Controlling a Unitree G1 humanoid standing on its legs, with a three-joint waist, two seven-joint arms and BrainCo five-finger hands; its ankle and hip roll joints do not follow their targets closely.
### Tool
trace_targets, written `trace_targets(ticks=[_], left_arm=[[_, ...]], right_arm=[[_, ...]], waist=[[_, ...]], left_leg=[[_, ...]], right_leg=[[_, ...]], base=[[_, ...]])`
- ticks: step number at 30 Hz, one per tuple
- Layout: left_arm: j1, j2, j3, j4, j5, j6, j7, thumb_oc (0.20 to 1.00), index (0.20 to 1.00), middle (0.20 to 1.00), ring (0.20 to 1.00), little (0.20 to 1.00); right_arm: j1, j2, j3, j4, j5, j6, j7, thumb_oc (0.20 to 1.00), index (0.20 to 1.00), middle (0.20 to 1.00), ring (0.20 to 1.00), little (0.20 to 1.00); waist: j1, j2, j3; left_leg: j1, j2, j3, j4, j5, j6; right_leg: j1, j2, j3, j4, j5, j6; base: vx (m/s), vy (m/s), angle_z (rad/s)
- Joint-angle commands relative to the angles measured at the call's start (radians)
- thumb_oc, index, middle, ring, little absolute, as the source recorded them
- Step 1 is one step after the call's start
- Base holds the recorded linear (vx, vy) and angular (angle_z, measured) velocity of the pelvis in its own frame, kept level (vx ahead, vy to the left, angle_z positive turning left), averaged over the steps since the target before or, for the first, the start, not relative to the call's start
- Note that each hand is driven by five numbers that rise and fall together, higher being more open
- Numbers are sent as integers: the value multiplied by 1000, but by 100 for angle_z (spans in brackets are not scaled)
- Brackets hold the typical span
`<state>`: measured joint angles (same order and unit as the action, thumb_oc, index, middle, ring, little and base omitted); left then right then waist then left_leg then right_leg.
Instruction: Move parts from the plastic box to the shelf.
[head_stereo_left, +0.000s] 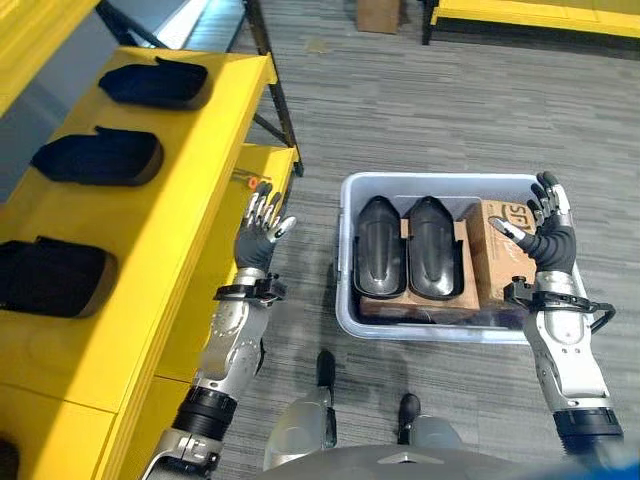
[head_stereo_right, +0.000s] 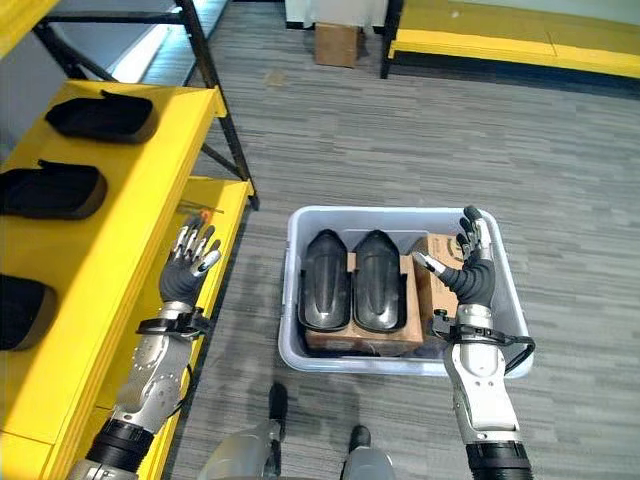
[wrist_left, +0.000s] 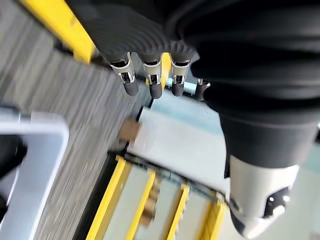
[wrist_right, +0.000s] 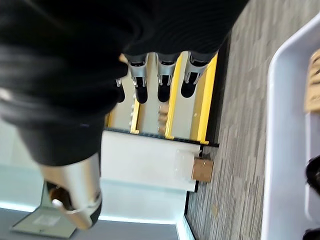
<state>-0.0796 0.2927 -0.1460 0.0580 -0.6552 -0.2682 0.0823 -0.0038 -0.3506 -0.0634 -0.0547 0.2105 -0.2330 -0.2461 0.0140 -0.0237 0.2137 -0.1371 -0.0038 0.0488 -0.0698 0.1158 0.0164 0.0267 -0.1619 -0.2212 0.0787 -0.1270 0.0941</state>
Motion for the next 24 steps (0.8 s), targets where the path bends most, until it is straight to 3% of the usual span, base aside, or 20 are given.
trace_targets(ticks=[1,9,24], left_arm=[[1,-1,16,-93,38,-37,-4,1000,1000,1000,1000,1000],[-21,-3,-5,-87,33,-38,-5,1000,1000,1000,1000,1000],[-162,-5,-100,-66,44,-73,20,1000,1000,1000,1000,1000]], right_arm=[[-4,2,-27,-43,-27,-39,1,1000,1000,1000,1000,1000],[-75,-16,34,13,-37,-30,4,1000,1000,1000,1000,1000],[-318,-21,203,276,-33,-4,-19,1000,1000,1000,1000,1000]], waist=[[-7,-30,-46],[4,-23,-20],[12,17,99]], left_leg=[[63,145,53,51,-85,-97],[43,150,45,40,-68,-106],[-82,134,50,56,-46,-111]], right_leg=[[-26,-121,1,-78,175,94],[-53,-118,-7,-89,186,94],[-167,-149,-10,-120,246,100]], base=[[21,-14,8],[-15,-4,0],[-56,5,2]])
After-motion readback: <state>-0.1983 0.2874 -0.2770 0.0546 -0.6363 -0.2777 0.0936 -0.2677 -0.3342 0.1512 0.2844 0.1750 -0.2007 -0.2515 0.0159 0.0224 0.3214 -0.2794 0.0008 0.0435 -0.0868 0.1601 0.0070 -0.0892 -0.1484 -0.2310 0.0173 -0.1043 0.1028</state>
